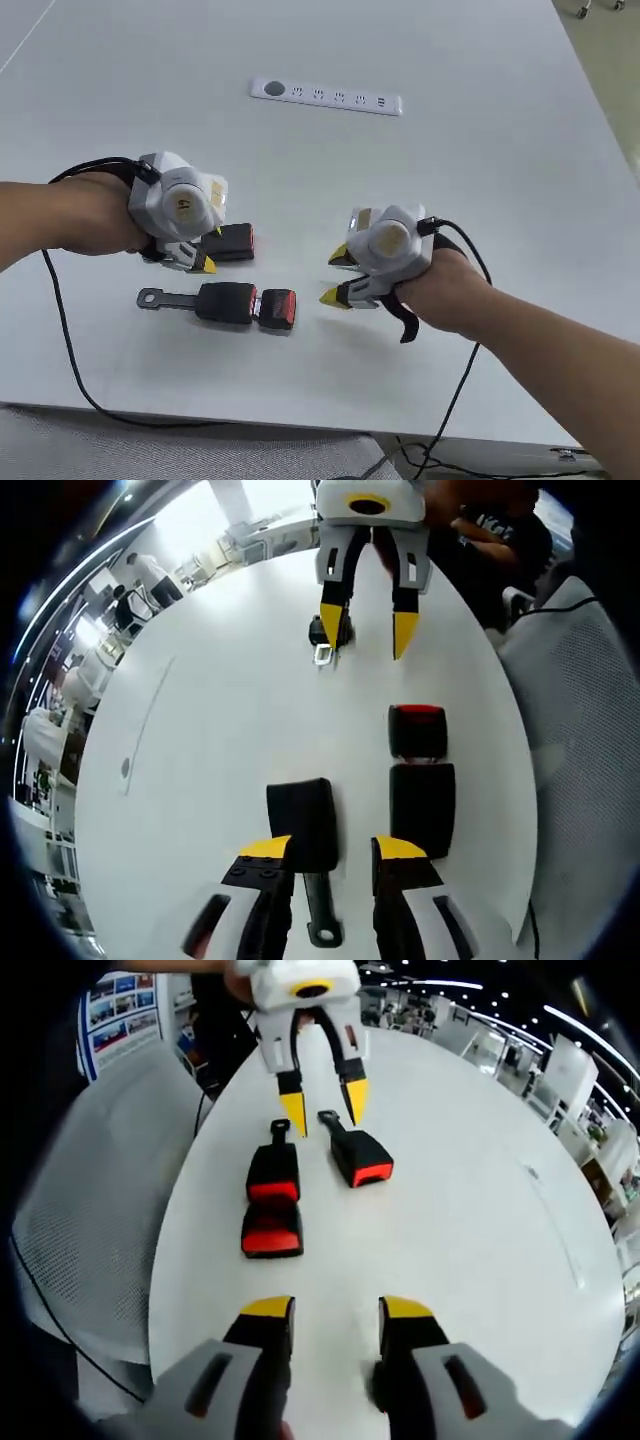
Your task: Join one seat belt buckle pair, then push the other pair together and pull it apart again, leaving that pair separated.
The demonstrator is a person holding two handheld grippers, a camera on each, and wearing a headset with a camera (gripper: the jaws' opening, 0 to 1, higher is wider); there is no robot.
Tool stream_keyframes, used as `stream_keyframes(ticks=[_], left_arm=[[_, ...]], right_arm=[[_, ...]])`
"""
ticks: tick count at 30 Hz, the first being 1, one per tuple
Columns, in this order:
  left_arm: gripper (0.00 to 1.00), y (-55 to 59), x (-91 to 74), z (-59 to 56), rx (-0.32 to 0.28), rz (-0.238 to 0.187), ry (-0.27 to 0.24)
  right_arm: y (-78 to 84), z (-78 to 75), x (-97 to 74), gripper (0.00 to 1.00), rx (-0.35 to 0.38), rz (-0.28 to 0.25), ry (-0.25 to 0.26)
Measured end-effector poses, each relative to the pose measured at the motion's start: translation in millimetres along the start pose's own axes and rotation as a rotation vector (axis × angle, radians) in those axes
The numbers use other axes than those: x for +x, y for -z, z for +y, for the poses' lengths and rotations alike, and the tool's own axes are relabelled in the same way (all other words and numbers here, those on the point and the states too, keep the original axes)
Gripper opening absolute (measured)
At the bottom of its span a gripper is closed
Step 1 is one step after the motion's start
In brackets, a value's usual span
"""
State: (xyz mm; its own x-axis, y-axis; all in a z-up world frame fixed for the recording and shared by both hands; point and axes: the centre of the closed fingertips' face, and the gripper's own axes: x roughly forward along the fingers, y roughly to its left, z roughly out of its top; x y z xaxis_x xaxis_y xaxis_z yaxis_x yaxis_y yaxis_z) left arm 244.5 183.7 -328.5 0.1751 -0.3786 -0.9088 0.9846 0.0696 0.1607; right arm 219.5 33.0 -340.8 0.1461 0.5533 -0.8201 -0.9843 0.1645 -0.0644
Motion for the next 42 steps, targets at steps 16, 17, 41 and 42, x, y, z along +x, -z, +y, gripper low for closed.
stream_keyframes(ticks=[16, 17, 41, 42], left_arm=[[0.36, 8.4, 22.7, 18.7, -0.007, 0.037, 0.044], [0.36, 8.5, 24.3, 17.5, -0.011, 0.033, 0.053], [0.32, 15.1, 36.1, 10.9, 0.043, 0.034, 0.118], [0.32, 14.4, 34.9, 10.3, 0.029, 0.028, 0.12]], right_arm=[[60.1, -48.4, -19.4, 0.37, 0.039, 0.082, 0.011], [61.3, -48.3, -18.4, 0.36, 0.034, 0.086, 0.006], [61.0, -45.1, -9.7, 0.33, 0.004, 0.08, -0.081], [60.7, -44.6, -9.9, 0.33, 0.004, 0.081, -0.08]])
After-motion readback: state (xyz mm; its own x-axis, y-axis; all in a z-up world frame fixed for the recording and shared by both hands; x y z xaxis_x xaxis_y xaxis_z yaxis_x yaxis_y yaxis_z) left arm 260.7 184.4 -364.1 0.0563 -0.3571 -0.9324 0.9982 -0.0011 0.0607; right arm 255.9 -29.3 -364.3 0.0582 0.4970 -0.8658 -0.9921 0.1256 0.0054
